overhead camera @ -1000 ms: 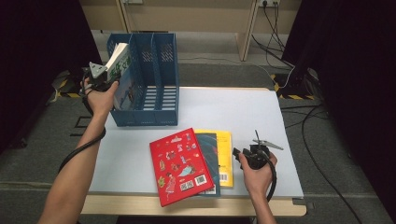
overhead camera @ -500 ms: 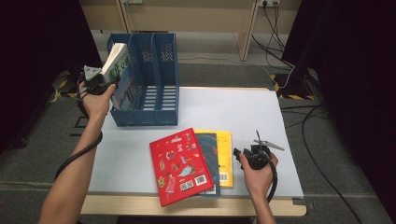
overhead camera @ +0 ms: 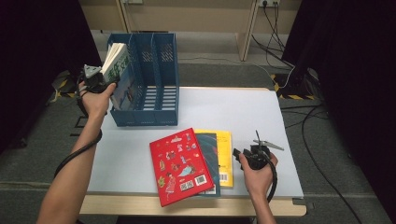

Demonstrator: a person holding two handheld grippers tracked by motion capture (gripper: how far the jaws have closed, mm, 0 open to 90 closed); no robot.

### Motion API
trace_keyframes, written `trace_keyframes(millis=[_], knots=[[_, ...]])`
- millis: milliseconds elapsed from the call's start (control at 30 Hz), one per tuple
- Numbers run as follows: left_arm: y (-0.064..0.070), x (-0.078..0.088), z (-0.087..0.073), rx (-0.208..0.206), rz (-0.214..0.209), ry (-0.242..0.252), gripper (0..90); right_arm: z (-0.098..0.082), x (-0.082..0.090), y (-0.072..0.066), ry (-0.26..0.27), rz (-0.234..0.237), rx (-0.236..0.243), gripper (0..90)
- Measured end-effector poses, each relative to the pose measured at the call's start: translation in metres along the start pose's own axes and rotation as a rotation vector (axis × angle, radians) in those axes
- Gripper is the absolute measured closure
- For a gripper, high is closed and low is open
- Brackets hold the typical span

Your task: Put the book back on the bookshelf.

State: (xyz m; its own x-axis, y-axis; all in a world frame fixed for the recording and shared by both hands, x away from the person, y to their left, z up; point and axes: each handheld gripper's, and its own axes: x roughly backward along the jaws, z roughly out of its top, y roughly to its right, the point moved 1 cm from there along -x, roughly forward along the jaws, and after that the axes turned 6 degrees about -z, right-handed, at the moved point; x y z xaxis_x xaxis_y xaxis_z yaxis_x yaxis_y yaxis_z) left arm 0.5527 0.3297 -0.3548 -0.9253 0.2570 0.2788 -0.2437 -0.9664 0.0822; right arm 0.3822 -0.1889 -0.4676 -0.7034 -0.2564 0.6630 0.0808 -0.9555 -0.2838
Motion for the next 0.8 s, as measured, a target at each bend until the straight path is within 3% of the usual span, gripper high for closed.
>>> trace_keyframes(millis=[467,633,800], knots=[[0.0001,-0.0083,0.0061,-0.030,0.042,-0.068,70.5,0.0003,0.0004,0.0002,-0.003,-0.006,0.005,52.3],[-0.0005,-0.0086,0.0068,-0.023,0.015,-0.071,73.3,0.0004,0.0004,0.0003,-0.003,-0.008,0.004,52.7],[0.0018,-0.0091,0.0042,-0.024,0.014,-0.042,73.7,0.0008,0.0009,0.0001,-0.005,-0.007,0.003,52.8]])
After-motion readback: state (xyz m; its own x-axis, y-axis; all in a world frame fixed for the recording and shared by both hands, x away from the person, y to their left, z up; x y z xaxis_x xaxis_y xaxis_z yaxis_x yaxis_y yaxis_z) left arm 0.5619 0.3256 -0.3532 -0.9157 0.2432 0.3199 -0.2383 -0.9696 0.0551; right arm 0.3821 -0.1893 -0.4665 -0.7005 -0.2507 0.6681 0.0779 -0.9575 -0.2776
